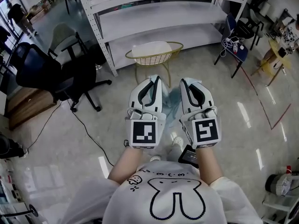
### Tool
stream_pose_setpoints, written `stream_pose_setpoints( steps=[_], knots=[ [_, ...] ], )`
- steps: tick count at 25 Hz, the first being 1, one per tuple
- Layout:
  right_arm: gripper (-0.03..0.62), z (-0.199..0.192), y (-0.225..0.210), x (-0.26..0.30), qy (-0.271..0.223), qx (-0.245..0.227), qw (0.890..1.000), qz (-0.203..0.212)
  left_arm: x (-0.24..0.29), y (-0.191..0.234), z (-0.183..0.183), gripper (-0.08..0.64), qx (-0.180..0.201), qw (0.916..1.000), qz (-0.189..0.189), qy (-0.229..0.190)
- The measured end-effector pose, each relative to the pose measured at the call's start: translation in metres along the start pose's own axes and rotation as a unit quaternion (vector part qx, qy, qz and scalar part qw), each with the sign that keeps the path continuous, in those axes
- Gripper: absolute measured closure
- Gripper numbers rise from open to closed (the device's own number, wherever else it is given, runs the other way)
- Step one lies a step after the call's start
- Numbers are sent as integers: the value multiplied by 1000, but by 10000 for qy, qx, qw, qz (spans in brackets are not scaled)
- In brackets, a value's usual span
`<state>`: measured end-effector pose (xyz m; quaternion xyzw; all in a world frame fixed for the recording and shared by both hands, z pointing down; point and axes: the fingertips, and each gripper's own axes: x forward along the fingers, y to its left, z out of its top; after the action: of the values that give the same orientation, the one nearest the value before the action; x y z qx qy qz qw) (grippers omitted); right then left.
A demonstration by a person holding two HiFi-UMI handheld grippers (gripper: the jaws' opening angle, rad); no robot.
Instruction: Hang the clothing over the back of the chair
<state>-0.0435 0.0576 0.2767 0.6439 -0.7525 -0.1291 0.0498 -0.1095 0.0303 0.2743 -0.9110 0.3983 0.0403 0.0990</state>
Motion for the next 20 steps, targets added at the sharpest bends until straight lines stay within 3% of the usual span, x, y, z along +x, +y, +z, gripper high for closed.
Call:
stream_pose_setpoints(
  steps=[11, 20],
  knots=[
    [560, 25, -52, 77, -478, -685, 9960, 326, 80, 41, 30, 537, 690, 9958, 517, -300],
    [560, 46, -113, 165, -932, -895, 9896, 631, 176, 68, 56, 537, 1044, 9897, 802, -566]
  ],
)
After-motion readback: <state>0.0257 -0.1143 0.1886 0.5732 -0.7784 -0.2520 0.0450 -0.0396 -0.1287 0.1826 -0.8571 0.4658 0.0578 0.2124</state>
